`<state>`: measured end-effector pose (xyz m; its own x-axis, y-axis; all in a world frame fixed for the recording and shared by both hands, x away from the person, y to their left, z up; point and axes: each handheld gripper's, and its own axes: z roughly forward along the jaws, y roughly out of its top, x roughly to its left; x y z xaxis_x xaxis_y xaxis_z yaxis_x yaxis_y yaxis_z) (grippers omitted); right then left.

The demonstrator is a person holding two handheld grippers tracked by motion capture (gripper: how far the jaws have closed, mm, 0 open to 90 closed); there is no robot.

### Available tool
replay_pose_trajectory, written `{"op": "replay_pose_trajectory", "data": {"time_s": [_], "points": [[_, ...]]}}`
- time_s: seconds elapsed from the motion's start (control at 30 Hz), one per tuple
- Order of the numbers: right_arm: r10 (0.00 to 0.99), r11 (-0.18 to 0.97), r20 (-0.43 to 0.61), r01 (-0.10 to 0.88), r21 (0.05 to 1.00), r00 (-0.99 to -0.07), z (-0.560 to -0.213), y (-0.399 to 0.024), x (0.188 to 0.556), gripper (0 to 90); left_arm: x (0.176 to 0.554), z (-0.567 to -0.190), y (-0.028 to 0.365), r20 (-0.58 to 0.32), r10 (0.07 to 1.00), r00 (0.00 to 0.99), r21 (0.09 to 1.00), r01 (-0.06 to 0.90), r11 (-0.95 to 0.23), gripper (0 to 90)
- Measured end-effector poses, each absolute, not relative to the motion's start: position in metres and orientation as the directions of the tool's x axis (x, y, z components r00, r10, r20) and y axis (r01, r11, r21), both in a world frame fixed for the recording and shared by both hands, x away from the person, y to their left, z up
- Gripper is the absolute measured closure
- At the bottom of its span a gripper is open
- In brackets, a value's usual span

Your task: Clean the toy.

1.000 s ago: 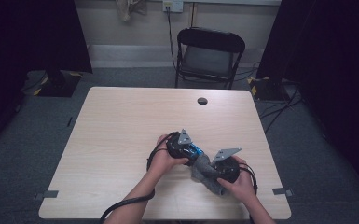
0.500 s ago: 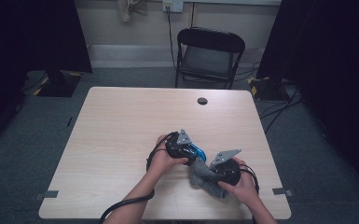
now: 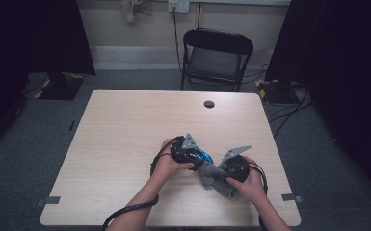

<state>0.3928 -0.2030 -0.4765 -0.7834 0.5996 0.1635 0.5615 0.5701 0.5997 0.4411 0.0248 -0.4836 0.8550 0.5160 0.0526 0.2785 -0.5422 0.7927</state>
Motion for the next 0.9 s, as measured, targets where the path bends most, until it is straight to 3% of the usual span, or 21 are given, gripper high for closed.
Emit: {"op": "replay_pose_trajectory", "data": {"time_s": [0.2,0.9], "points": [[0.652,0.502,0.192,0.608,0.616,-0.733,-0.479,-0.215,0.401,71.3,0.440,-0.484,0.024,0.060,0.513,0.856,0.792,0.272,-0.546,17.9],[0.745,0.433,0.160,0.651,0.623,-0.648,-0.479,-0.223,0.424,71.5,0.439,-0.483,0.023,0.062,0.501,0.863,0.789,0.265,-0.554,18.3]]}}
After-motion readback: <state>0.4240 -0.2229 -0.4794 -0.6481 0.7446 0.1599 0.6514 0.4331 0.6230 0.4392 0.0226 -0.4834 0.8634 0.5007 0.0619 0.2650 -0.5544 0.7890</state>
